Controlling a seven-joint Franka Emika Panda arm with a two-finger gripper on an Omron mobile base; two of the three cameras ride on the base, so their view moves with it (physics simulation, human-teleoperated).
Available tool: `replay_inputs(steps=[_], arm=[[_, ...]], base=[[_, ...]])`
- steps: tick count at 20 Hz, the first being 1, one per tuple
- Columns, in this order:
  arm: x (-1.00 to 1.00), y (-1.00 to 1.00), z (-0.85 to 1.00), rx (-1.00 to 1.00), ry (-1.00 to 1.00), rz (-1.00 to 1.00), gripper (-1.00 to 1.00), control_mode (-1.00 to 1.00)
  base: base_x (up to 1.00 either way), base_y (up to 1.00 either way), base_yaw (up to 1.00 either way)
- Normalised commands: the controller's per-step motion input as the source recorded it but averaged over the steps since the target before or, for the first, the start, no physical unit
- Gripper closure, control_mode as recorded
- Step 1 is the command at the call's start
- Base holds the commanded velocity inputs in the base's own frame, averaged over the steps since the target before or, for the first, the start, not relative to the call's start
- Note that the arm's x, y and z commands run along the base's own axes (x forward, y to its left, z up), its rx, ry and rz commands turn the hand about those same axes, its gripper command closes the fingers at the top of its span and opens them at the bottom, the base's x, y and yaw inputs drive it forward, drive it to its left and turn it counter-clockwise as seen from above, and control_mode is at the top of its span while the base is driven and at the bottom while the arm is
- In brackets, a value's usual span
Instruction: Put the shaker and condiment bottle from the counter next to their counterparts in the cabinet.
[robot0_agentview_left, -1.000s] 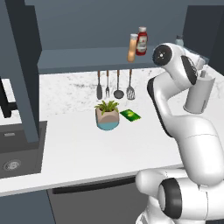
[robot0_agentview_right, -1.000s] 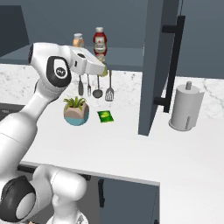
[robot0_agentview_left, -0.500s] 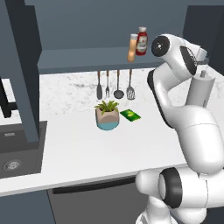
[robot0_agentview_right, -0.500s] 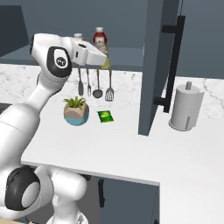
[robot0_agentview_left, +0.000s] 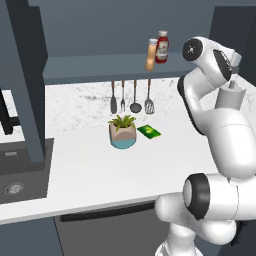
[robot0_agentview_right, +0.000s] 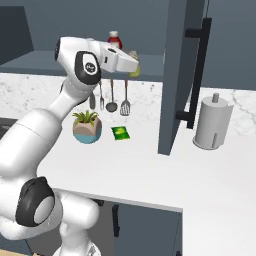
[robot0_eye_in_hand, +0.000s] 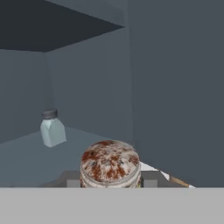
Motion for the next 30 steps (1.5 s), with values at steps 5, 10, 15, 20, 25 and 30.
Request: replay_inputs(steps=[5,10,15,20,25,30], arm=[[0.34,-0.11,0.00,0.08,0.01,0.00,1.00,-1.00],[0.42,0.00,0.00,0.12,0.10,0.00,1.00,-1.00],[0.42,-0.12,0.00,0.01,0.02,0.00,1.00,-1.00],[0.34,-0.34,-0.01,-0.05,0.00,0.00,1.00,-1.00],[0.26,-0.18,-0.01,-0.01,0.00,0.00,1.00,-1.00],[0.35,-0.14,0.00,0.00,0.00,0.00,1.00,-1.00]], base=[[0.00,0.00,0.00],[0.00,0.00,0.00],[0.00,0.00,0.00],[0.00,0.00,0.00],[0.00,0.00,0.00],[0.00,0.00,0.00]])
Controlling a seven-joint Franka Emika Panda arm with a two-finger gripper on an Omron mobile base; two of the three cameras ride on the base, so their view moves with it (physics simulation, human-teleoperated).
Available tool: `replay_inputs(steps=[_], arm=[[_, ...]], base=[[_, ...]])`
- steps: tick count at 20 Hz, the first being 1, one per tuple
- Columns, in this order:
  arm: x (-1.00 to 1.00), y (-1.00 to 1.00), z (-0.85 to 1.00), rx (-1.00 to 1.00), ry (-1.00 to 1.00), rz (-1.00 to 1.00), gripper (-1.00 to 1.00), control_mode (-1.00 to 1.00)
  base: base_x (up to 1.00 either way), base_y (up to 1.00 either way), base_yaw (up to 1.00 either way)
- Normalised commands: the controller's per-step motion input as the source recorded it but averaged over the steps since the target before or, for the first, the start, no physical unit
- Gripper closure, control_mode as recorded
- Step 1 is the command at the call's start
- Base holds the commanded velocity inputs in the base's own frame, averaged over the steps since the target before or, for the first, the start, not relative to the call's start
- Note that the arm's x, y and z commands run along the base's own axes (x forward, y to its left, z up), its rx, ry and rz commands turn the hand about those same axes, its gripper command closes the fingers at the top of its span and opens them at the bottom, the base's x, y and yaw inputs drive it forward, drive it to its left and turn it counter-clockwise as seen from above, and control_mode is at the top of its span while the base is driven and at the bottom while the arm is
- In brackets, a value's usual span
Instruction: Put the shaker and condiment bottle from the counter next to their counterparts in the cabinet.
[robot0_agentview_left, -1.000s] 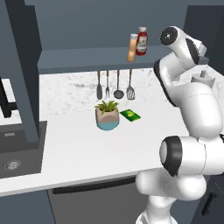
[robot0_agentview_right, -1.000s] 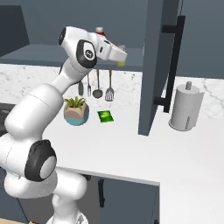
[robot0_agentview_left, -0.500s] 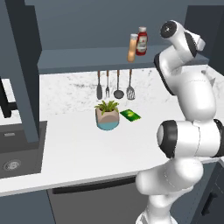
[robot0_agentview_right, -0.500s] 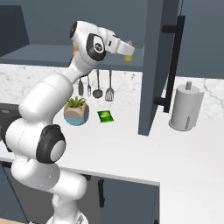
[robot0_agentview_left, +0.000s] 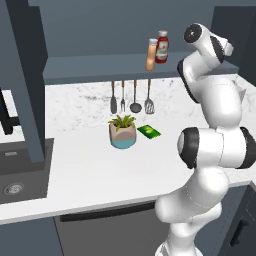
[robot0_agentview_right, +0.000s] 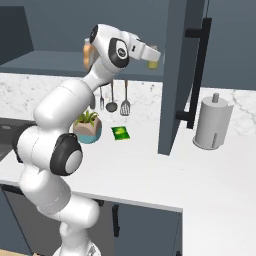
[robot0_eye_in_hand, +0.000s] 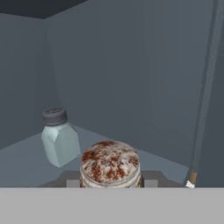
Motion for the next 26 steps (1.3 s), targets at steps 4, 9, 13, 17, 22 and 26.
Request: replay_inputs(steps=[4,9,13,17,22,26], arm=[[0.32,-0.14,0.00,0.00,0.00,0.00,1.00,-1.00],[0.18,-0.02,-0.05,0.00,0.00,0.00,-1.00,-1.00],[0.11,0.00,-0.11,0.00,0.00,0.00,-1.00,-1.00],[0.03,-0.01,-0.10,0.00,-0.01,0.00,-1.00,-1.00],[0.01,0.00,-0.12,0.00,-0.01,0.00,-1.00,-1.00],[-0.21,0.04,-0.01,-0.01,-0.08,0.00,-1.00,-1.00]], base=[[0.00,0.00,0.00],[0.00,0.00,0.00],[0.00,0.00,0.00],[0.00,0.00,0.00],[0.00,0.00,0.00],[0.00,0.00,0.00]])
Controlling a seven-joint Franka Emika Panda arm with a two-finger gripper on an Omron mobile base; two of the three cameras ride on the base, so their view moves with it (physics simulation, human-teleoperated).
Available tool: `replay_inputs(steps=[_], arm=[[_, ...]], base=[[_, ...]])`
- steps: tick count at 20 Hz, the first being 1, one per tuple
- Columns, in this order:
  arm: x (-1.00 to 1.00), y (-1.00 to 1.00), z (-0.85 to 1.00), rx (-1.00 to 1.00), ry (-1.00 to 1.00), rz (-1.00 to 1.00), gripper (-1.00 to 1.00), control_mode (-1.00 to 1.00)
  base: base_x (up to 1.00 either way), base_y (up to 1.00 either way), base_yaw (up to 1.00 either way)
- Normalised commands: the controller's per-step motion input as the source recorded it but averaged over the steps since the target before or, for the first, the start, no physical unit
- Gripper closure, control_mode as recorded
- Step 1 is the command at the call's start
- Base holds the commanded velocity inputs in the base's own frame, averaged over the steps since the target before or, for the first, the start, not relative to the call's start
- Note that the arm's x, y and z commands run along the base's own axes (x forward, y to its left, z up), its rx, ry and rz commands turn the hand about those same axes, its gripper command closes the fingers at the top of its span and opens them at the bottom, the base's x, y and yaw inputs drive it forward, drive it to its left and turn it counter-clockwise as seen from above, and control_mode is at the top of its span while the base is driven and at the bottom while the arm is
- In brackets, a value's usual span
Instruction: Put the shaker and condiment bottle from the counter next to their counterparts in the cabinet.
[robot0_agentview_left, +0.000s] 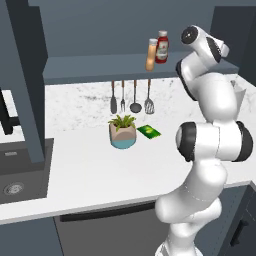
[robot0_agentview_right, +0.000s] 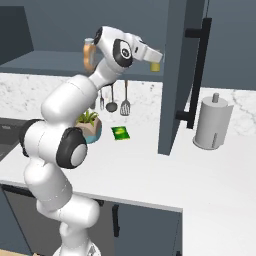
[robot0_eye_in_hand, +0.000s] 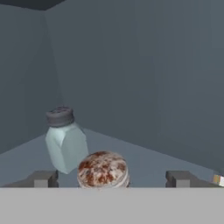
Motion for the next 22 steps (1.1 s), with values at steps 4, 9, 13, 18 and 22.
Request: replay_inputs(steps=[4,9,13,18,22], arm=[[-0.64,0.32,0.05,-0.08,-0.25,0.00,-1.00,-1.00],[-0.68,0.41,0.05,-0.09,-0.27,0.01,-1.00,-1.00],[-0.99,0.49,-0.08,-0.01,-0.19,0.08,-1.00,-1.00],[-1.00,0.47,-0.26,0.00,-0.20,0.11,-1.00,-1.00],[-1.00,0.46,-0.68,0.00,-0.08,0.10,-1.00,-1.00]], base=[[0.00,0.00,0.00],[0.00,0.00,0.00],[0.00,0.00,0.00],[0.00,0.00,0.00],[0.00,0.00,0.00]])
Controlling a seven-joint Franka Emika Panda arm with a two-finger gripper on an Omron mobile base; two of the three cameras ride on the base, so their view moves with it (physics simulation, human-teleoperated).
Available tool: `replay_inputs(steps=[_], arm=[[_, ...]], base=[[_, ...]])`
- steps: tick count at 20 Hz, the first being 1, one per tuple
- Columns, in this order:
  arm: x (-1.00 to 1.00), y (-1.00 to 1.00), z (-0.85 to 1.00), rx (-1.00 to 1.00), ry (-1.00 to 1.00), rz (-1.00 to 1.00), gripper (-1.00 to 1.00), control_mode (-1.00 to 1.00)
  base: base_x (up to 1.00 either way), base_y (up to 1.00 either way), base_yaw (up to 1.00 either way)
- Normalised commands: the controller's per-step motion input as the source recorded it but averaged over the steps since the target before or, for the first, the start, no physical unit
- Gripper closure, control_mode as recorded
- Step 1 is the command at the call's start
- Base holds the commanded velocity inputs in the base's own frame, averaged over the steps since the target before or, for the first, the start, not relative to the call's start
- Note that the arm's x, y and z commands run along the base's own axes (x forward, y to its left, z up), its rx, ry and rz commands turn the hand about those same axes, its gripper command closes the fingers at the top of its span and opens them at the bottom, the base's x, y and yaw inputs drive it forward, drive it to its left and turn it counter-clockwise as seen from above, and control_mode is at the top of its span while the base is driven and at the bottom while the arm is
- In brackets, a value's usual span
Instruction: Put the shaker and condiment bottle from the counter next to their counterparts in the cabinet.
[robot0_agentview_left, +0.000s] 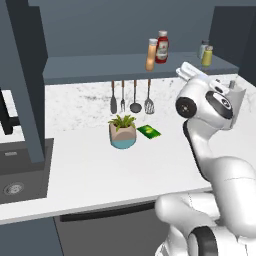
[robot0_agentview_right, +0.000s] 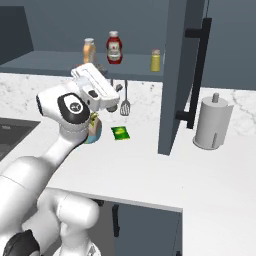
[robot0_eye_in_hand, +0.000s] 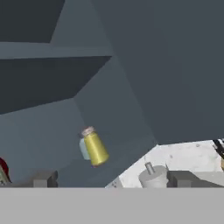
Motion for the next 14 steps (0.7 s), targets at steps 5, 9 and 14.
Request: replay_inputs(steps=[5,9,14], arm=[[-0.96,0.29,-0.96,0.00,0.00,0.07,-1.00,-1.00],[-0.92,0.17,-0.91,-0.01,0.00,0.05,-1.00,-1.00],[-0.71,0.11,-0.91,0.00,0.02,0.03,-1.00,-1.00]], base=[[0.00,0.00,0.00],[0.00,0.00,0.00],[0.00,0.00,0.00]])
